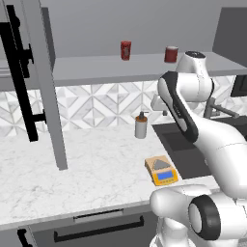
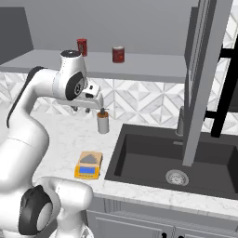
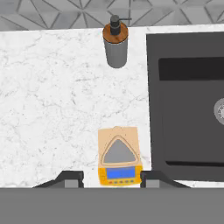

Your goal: Pick the canned food and place it on the digital scale for weighing, and close the cabinet.

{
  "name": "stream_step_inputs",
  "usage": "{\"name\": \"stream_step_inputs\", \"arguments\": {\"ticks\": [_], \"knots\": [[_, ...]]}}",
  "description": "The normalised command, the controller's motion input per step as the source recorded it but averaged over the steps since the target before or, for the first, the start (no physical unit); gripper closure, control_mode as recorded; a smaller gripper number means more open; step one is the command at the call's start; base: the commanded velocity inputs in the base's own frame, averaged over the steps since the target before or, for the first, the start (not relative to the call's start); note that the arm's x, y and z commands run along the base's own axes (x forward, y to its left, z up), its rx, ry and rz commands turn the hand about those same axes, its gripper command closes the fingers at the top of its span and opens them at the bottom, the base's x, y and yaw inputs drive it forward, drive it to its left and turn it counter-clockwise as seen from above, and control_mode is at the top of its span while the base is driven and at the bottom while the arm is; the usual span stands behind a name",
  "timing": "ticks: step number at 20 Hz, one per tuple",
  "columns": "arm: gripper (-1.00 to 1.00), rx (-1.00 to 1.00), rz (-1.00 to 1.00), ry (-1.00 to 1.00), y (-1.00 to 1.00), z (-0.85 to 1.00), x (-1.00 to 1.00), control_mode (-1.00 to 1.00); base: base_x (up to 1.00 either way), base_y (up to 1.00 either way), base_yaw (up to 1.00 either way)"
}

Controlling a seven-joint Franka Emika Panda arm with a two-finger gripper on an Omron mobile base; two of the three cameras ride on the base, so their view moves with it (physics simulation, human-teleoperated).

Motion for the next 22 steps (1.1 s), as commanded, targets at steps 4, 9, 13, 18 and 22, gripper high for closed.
{"name": "stream_step_inputs", "arguments": {"ticks": [4,9,13,18,22], "knots": [[-1.0,0.0,0.0,-0.1,0.0,0.02,-0.4,-1.0,0.0,0.0,0.0],[-1.0,0.0,0.0,-0.37,0.04,0.35,-0.59,-1.0,0.0,0.0,0.0],[-1.0,0.0,0.0,-0.28,-0.03,0.58,-0.39,-1.0,0.0,0.0,0.0],[-1.0,0.0,-0.01,-0.18,-0.04,0.54,-0.17,-1.0,0.0,0.0,0.0],[-1.0,0.0,-0.05,-0.19,-0.03,0.67,-0.18,-1.0,0.0,0.0,0.0]]}}
